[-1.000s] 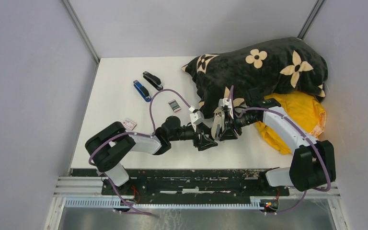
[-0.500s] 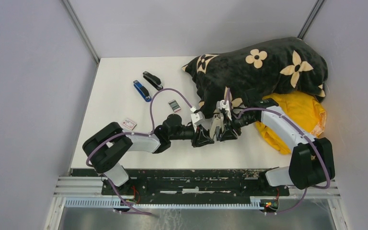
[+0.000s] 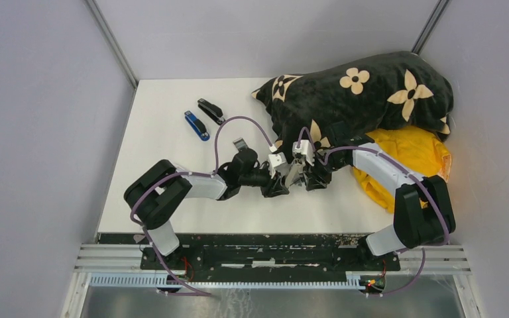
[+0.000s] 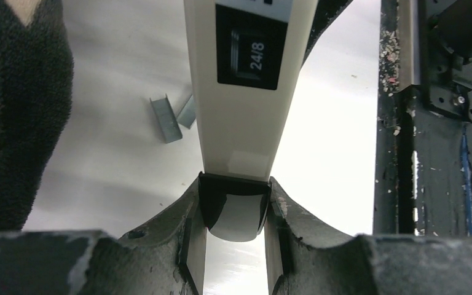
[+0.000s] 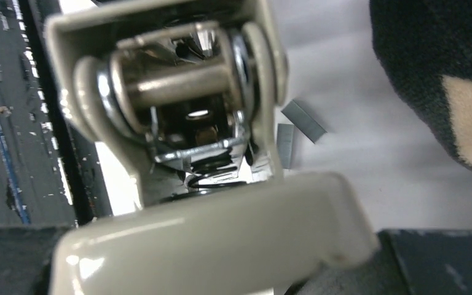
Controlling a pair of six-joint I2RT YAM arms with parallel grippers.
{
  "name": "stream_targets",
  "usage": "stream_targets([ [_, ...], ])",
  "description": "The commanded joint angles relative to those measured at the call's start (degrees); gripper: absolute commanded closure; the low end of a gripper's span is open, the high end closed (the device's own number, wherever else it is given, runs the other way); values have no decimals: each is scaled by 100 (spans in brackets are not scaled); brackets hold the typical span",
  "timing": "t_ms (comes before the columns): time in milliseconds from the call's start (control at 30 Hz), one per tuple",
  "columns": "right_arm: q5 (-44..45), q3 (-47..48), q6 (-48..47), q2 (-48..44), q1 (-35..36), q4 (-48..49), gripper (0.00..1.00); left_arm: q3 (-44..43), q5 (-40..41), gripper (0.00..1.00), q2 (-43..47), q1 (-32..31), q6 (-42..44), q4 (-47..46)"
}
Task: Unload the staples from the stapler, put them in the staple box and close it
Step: Unload the staple at the center of the board.
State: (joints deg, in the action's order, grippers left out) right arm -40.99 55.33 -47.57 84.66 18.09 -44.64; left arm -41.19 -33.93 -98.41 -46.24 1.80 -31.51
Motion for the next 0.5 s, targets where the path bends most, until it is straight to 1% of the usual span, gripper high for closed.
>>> stream_targets([
  [0, 763, 182, 662, 48, 32, 438, 99, -207, 178, 97, -206, 108, 515, 192],
  [200, 1249, 205, 741, 197, 110, 504, 99, -371, 461, 97, -449, 136, 577, 530],
  [467, 1401, 192, 553, 243, 195, 418, 99, -241, 652, 97, -378, 203, 654, 606],
])
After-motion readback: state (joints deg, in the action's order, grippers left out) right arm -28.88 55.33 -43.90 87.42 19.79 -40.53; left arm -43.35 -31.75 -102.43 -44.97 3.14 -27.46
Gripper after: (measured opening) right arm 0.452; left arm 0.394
